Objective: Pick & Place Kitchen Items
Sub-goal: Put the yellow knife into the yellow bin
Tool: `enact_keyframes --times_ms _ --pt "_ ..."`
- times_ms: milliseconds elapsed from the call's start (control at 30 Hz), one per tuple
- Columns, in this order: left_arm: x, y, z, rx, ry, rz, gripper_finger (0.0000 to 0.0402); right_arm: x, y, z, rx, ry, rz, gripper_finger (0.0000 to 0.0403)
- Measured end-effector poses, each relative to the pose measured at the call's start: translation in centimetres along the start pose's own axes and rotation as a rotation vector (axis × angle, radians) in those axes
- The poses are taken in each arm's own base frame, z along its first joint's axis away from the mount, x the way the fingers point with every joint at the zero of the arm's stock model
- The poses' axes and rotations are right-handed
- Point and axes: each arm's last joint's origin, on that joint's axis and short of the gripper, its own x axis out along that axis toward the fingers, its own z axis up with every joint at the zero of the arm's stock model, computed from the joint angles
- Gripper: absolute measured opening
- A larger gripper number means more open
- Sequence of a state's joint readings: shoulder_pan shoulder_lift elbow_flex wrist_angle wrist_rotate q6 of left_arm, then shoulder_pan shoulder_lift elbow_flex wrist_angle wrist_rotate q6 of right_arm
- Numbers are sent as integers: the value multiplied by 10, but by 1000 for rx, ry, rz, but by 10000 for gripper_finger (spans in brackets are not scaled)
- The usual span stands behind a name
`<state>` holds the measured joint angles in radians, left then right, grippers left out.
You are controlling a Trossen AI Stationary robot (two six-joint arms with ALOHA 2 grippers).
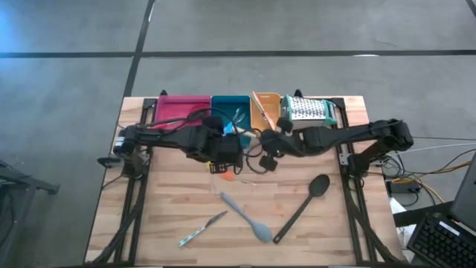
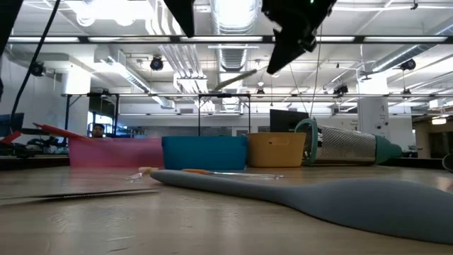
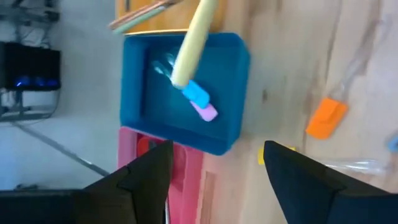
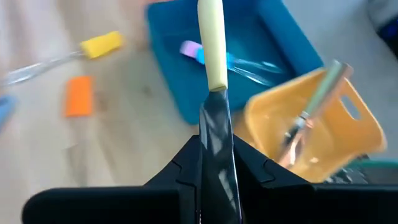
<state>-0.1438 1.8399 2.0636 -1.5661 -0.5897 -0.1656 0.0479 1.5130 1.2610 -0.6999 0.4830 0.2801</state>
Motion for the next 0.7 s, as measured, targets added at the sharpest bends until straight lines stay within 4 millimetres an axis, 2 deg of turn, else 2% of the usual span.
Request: enact_keyframes --times_ms 233,433,600,700 --pt "-20 7 -27 -120 -65 153 253 36 -42 -5 128 -19 -95 41" --pt "-27 7 -57 -206 -127 201 254 70 -78 -22 321 -219 -55 41" --pt "-25 9 -72 -274 -213 175 252 87 -92 -36 499 -484 -51 41" --pt "-24 11 -82 -314 -258 160 252 97 -95 -44 542 -509 -127 41"
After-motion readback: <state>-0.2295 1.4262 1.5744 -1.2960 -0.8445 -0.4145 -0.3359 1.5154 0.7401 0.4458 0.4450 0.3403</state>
